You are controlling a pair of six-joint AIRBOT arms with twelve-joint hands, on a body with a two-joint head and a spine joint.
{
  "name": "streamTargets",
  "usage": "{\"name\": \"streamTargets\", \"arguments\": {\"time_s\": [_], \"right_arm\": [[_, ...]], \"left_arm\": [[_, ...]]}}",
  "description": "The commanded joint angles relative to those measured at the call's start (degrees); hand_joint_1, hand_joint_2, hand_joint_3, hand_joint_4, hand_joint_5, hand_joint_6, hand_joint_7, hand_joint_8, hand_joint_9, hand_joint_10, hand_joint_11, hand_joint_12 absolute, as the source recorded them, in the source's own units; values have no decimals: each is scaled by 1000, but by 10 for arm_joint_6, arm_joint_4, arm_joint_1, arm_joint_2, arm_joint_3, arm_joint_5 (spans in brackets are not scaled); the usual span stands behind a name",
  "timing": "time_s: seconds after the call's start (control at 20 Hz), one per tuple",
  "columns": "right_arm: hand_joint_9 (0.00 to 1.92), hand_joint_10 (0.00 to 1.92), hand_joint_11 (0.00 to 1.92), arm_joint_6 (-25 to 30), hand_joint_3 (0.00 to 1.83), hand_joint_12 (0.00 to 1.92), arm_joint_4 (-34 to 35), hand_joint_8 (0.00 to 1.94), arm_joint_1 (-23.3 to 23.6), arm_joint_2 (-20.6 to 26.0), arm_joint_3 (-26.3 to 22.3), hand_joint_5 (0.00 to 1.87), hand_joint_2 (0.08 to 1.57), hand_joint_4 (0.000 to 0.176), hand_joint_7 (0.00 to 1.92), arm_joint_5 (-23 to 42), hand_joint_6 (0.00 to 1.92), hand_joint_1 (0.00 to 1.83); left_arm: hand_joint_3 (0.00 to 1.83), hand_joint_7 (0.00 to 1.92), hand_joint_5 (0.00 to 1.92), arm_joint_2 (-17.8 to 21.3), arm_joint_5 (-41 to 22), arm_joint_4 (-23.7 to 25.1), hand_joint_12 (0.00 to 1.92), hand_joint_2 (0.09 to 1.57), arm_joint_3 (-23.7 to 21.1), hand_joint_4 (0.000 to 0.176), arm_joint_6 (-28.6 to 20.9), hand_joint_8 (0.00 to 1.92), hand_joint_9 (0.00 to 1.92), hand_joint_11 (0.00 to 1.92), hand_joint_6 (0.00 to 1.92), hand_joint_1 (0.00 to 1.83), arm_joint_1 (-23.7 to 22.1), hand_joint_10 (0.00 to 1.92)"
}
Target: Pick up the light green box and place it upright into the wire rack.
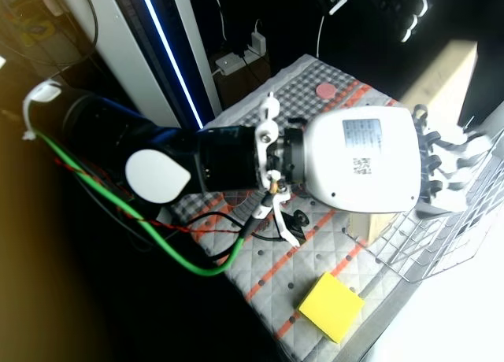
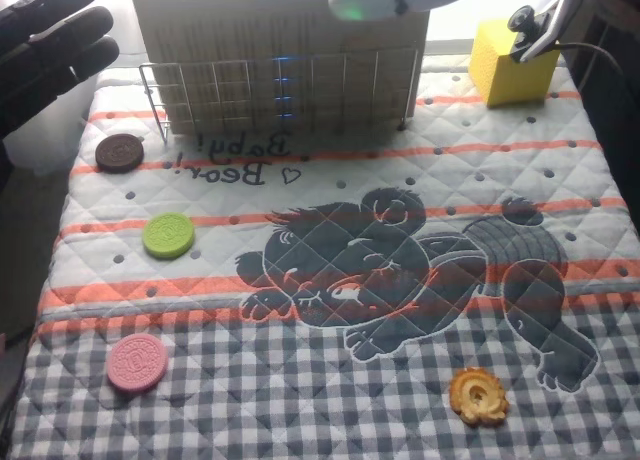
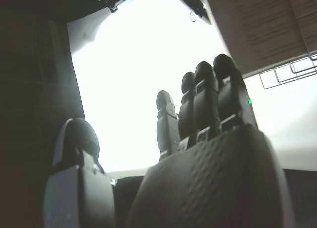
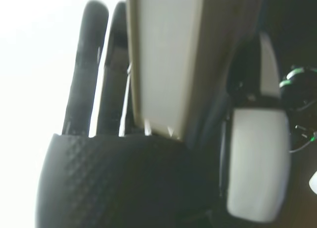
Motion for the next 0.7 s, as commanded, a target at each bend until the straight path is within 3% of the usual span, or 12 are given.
{"name": "streamTargets", "arguments": {"time_s": [0.0, 0.1, 0.15, 0.2, 0.25, 0.3, 0.35, 0.4, 0.45, 0.5, 0.6, 0.65], "right_arm": [[418, 0, 125, 3, 0, 1263, 22, 0, 2, 3, 4, 0, 937, 55, 98, 51, 0, 421], [345, 0, 55, 3, 0, 1393, 27, 0, -1, 10, 0, 0, 921, 59, 47, 58, 0, 349], [140, 8, 10, 3, 3, 1054, 30, 0, -3, 20, -7, 0, 924, 56, 9, 68, 0, 334], [37, 8, 1, 3, 1, 667, 33, 0, -6, 34, -19, 0, 914, 99, 1, 80, 0, 367], [7, 2, 0, 3, 0, 456, 37, 0, -10, 51, -35, 0, 905, 127, 0, 97, 0, 368], [1, 0, 0, 3, 0, 366, 41, 0, -17, 75, -55, 0, 902, 139, 0, 116, 0, 373], [109, 3, 0, 3, 0, 654, 51, 0, -24, 92, -73, 0, 896, 140, 0, 133, 0, 359], [21, 0, 0, 3, 0, 350, 71, 0, -33, 113, -97, 0, 866, 169, 0, 152, 0, 380], [3, 0, 0, 3, 0, 69, 88, 0, -43, 143, -131, 0, 861, 175, 0, 171, 0, 381], [0, 0, 0, 3, 3, 13, 93, 0, -48, 154, -143, 0, 868, 176, 0, 182, 0, 386], [0, 0, 0, 3, 2, 0, 107, 0, -85, 197, -189, 0, 868, 176, 0, 224, 0, 400], [0, 0, 0, 3, 5, 0, 115, 0, -109, 218, -209, 0, 874, 176, 0, 249, 0, 404]], "left_arm": [[0, 248, 346, 0, -71, -16, 330, 951, 4, 176, -4, 3, 217, 0, 3, 614, -8, 3], [1, 248, 341, -2, -76, -20, 318, 953, 5, 176, -4, 2, 214, 0, 3, 608, -8, 1], [0, 261, 347, -3, -80, -23, 344, 952, 6, 176, -4, 2, 219, 0, 2, 609, -8, 2], [1, 260, 353, -4, -87, -26, 370, 955, 6, 172, -4, 1, 215, 0, 2, 603, -8, 1], [1, 260, 354, -5, -95, -30, 357, 958, 5, 168, -4, 0, 213, 0, 1, 596, -7, 0], [2, 234, 339, -5, -107, -37, 326, 965, 4, 174, -4, 0, 197, 0, 0, 585, -6, 0], [0, 223, 314, -5, -122, -45, 282, 960, 4, 176, -4, 0, 186, 0, 0, 594, -1, 0], [0, 216, 302, -5, -139, -56, 215, 958, 3, 176, -4, 3, 178, 0, 4, 597, 4, 2], [0, 225, 306, -5, -160, -66, 251, 965, 2, 176, -4, 0, 196, 0, 0, 573, 10, 0], [0, 223, 318, -6, -170, -72, 232, 962, 1, 174, -4, 0, 194, 0, 2, 607, 12, 0], [3, 200, 307, -7, -198, -84, 166, 983, -2, 146, -4, 0, 171, 0, 0, 555, 19, 0], [2, 183, 303, -8, -214, -90, 132, 986, -5, 146, -4, 0, 148, 0, 0, 579, 27, 0]]}}
